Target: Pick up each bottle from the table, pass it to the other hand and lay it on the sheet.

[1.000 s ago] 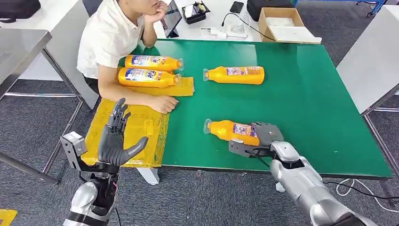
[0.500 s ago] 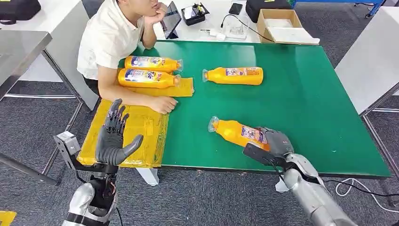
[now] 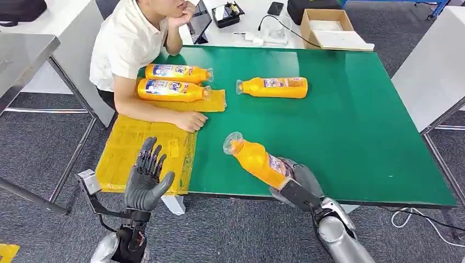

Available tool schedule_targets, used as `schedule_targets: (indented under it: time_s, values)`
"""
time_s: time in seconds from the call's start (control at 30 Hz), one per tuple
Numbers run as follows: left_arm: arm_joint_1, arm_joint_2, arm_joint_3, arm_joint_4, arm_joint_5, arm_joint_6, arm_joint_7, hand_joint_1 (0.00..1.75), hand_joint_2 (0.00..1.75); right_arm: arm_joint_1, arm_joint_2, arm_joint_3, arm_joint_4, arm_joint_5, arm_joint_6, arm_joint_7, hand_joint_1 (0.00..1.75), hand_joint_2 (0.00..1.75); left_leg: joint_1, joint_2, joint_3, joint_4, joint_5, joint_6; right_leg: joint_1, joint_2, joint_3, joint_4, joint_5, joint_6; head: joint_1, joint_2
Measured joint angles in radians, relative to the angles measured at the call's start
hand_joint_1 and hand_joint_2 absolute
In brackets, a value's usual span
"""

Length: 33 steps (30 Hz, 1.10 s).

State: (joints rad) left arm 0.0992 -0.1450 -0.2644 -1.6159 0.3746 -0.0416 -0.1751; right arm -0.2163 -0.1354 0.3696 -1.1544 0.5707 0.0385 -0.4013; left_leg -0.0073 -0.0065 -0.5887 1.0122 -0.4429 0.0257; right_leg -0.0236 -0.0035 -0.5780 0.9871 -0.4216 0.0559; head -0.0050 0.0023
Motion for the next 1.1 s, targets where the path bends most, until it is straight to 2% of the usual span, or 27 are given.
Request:
schedule_targets:
  time_s: [0.43,0.6,0.83,0.93,1.0,1.1]
  values:
    - [0.000,0.000,-0.014,-0.002,-0.010,-0.008,0.000,0.00,1.75,0.011,0.005,-0.010,-0.021,-0.018,0.000,-0.022,1.75,1.75,0.000,0.000,0.000,0.000,0.000,0.000,0.000,0.000,-0.001,0.000,0.000,0.000,0.000,0.000]
    - [-0.007,0.002,-0.091,0.019,-0.157,-0.016,-0.009,0.00,1.75,0.002,0.038,-0.009,-0.064,-0.079,0.042,-0.050,1.75,1.75,0.000,0.000,-0.001,0.000,0.000,0.000,0.000,0.000,-0.001,0.000,0.000,0.000,0.000,0.000]
    - [-0.019,0.004,-0.205,0.091,-0.127,-0.097,-0.025,0.00,1.75,-0.014,0.125,0.033,-0.087,-0.127,0.096,-0.069,1.75,1.75,0.000,0.000,-0.001,0.000,0.000,0.000,0.000,0.000,-0.002,0.000,0.000,0.000,0.000,0.000]
    - [-0.131,0.073,-0.255,0.205,-0.100,-0.262,-0.080,0.00,1.75,-0.058,0.179,0.107,-0.040,-0.130,0.114,-0.125,1.75,1.75,0.002,0.000,-0.005,0.000,0.003,-0.003,0.002,0.000,-0.006,0.001,0.001,-0.001,0.001,0.000]
    - [-0.203,0.095,-0.236,0.289,-0.199,-0.245,-0.134,0.00,1.75,-0.094,0.210,0.150,-0.019,-0.150,0.096,-0.126,1.75,1.75,0.003,0.002,-0.003,0.000,0.003,-0.004,0.003,0.000,-0.005,0.001,0.003,-0.004,-0.002,0.000]
    - [-0.237,0.083,-0.210,0.341,-0.245,-0.254,-0.103,0.00,1.75,-0.101,0.225,0.179,-0.013,-0.163,0.092,-0.125,1.75,1.75,0.004,-0.002,-0.005,0.000,0.005,-0.004,0.003,-0.001,-0.005,0.001,0.003,-0.004,-0.002,0.000]
